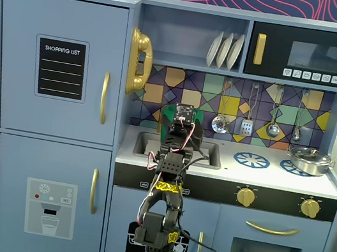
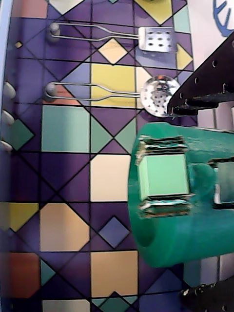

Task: Take off the lid from the green recipient and place it on the counter

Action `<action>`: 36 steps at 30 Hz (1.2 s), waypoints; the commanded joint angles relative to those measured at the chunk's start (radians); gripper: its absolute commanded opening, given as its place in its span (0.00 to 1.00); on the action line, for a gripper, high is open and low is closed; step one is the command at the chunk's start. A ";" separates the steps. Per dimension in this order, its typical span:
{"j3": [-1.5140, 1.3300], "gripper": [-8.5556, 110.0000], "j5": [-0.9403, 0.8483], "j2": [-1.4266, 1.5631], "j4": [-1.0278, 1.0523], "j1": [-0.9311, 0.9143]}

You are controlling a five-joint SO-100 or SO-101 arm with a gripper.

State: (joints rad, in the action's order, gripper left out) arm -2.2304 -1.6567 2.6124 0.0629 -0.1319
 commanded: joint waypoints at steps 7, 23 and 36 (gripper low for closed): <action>0.132 0.39 0.017 -0.133 -0.107 -0.006; 0.230 0.38 0.015 -0.273 -0.147 0.020; 0.255 0.36 0.005 -0.333 -0.149 0.038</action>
State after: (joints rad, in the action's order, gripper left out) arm -2.0678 -1.6506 2.2872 -0.0506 -0.1058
